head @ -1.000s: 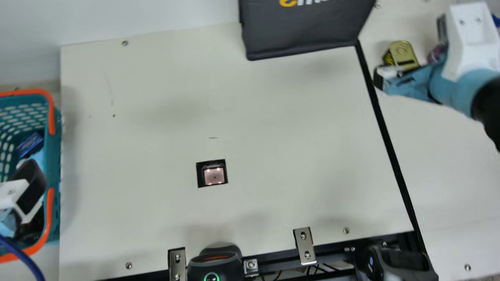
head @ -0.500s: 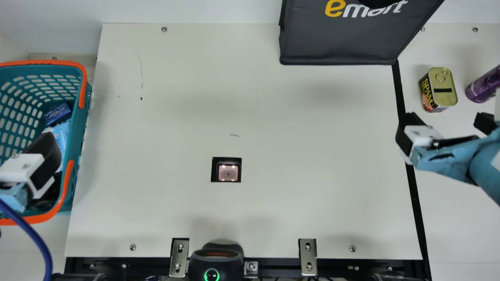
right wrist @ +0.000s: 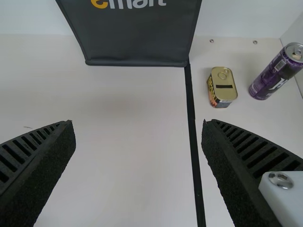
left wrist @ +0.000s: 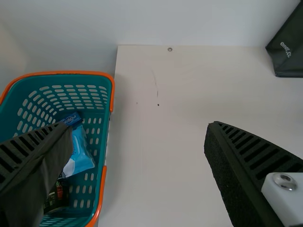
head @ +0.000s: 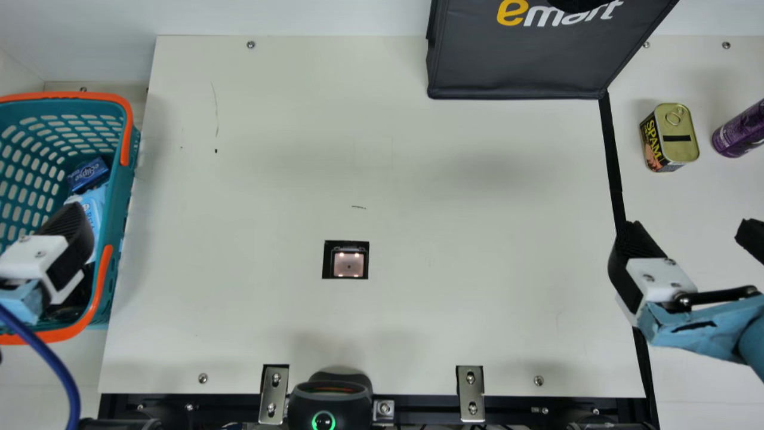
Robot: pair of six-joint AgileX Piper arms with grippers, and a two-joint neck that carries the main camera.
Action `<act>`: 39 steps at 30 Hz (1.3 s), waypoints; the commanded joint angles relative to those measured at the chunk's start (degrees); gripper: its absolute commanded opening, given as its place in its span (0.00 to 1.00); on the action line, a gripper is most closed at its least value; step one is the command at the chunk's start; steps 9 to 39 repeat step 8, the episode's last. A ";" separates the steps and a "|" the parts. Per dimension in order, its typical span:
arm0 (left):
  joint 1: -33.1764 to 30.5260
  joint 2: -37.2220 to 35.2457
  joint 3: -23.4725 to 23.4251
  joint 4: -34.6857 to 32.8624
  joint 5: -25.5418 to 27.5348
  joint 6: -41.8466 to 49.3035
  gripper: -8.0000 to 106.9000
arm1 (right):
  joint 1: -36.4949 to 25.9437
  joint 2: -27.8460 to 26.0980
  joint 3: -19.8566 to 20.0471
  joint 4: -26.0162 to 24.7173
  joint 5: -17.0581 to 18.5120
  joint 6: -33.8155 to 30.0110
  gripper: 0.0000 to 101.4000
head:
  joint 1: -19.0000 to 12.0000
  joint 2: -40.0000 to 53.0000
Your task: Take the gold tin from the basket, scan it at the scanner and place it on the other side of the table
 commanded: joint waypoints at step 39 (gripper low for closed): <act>0.00 0.00 0.00 0.00 0.00 0.00 0.85 | 0.00 0.00 0.00 0.00 0.00 0.00 0.94 | -1.66 0.18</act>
